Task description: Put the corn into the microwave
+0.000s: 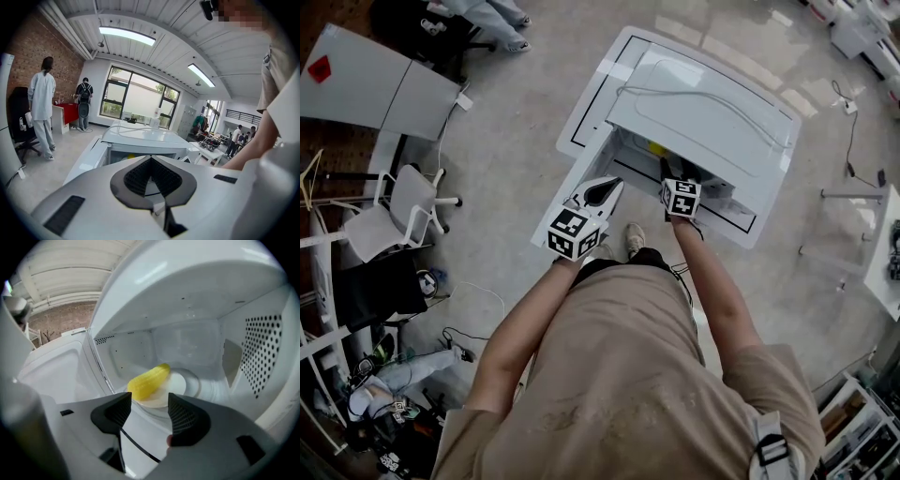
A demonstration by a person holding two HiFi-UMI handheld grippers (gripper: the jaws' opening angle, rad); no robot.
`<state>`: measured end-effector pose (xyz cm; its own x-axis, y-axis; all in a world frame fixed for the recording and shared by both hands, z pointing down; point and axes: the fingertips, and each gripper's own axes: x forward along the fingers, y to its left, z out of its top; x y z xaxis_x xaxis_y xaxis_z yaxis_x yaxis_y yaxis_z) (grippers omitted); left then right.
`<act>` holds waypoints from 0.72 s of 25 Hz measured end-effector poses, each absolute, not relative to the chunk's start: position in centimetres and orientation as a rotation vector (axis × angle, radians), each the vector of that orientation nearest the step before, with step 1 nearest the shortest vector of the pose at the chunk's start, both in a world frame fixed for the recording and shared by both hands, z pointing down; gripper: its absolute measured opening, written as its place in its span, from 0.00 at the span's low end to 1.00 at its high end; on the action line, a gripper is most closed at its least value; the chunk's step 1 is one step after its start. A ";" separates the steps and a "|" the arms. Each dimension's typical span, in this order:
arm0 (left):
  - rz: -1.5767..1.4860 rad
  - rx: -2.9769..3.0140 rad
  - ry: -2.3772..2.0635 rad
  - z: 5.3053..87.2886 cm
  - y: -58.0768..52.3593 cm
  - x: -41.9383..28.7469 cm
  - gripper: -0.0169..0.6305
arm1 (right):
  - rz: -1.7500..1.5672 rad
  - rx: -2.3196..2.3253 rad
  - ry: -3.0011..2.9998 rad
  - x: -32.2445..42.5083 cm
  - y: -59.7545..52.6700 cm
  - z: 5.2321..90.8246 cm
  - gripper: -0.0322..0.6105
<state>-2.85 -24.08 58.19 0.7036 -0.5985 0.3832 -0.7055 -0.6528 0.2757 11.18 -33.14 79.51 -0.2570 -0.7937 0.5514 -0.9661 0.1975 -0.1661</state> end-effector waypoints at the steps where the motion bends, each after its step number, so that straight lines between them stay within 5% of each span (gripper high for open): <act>1: 0.353 2.510 -1.012 58.0 -24.4 -3.1 0.04 | 0.697 1.658 -2.154 11.1 -32.9 78.8 0.42; 8: 0.285 2.518 -0.963 56.5 -23.4 -3.7 0.04 | 0.849 1.498 -2.419 8.7 -25.3 72.9 0.41; 18: 0.118 2.516 -0.886 51.9 -22.6 -5.7 0.04 | 0.634 1.733 -2.695 9.5 -22.0 54.1 0.41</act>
<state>-5.70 -22.64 51.93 0.7881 -0.5712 0.2295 -0.6113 -0.6827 0.4002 9.45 -22.00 54.08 -0.4316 -0.8962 0.1026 -0.8480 0.3643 -0.3850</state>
